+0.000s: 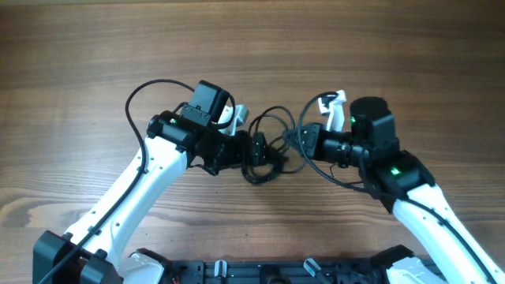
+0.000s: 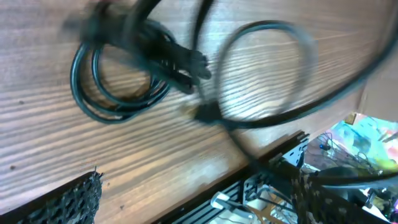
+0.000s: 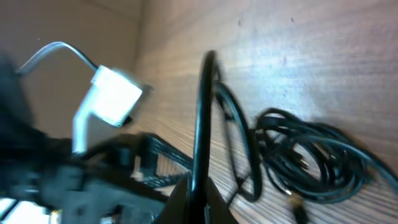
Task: Untangle cables
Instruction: 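Pull the right gripper rightward, drawing a cable strand out of the coil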
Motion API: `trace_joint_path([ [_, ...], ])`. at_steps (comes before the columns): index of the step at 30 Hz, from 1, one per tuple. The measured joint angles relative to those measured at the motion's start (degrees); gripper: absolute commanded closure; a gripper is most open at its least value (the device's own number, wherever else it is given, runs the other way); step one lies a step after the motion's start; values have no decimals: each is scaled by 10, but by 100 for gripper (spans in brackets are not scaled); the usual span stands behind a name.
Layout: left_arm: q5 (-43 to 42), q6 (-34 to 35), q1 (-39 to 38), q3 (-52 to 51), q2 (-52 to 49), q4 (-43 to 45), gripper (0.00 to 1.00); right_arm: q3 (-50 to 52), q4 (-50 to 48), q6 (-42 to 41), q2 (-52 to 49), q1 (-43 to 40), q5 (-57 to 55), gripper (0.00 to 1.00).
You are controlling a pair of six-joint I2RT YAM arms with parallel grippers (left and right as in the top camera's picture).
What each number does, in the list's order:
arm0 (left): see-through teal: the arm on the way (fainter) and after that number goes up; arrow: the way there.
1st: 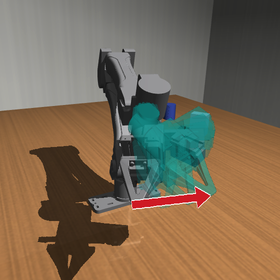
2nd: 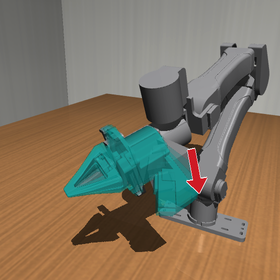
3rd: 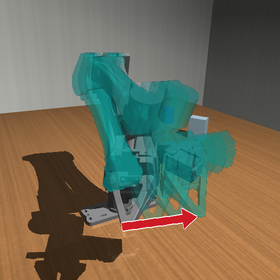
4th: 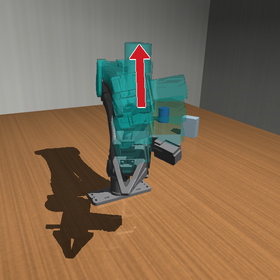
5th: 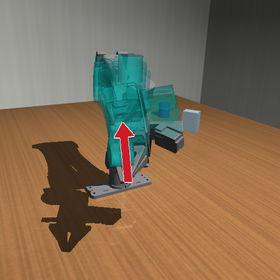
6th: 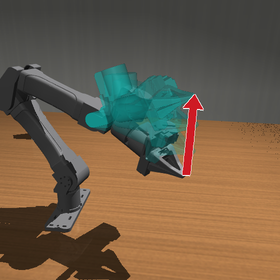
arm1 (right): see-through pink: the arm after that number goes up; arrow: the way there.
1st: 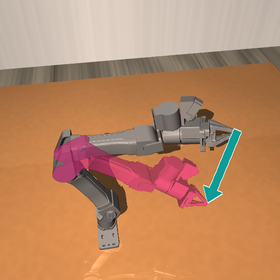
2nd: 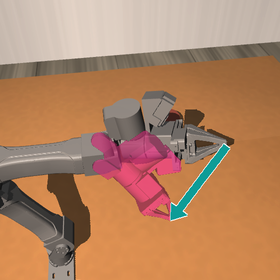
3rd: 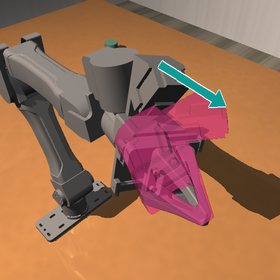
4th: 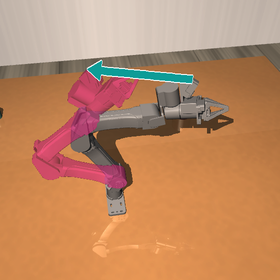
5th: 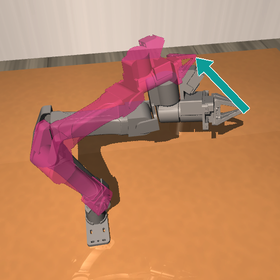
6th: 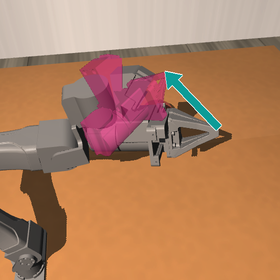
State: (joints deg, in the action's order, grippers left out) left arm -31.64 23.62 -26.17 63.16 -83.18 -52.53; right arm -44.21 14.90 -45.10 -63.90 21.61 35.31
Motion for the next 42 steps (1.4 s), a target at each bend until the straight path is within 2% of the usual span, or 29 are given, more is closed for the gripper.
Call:
trace_joint_path([
  [8, 0, 3, 0, 0, 0, -13, 0, 0, -22, -60, 47, 0, -5, 96],
  [16, 2, 3, 0, 0, 0, -13, 0, 0, -80, -92, 51, 0, 47, 96],
  [23, 5, 5, 0, 0, 0, -13, 0, -3, 31, -107, 54, 0, -1, 96],
  [30, 9, 7, 0, 0, 0, -13, 0, -3, -69, -128, 54, 0, 71, 96],
  [37, 14, 7, 0, 0, 0, -13, 0, -7, 94, -152, 54, 0, 0, 96],
  [42, 14, 7, 0, 0, 0, -13, 0, -7, 54, -209, 54, 0, 17, 96],
])
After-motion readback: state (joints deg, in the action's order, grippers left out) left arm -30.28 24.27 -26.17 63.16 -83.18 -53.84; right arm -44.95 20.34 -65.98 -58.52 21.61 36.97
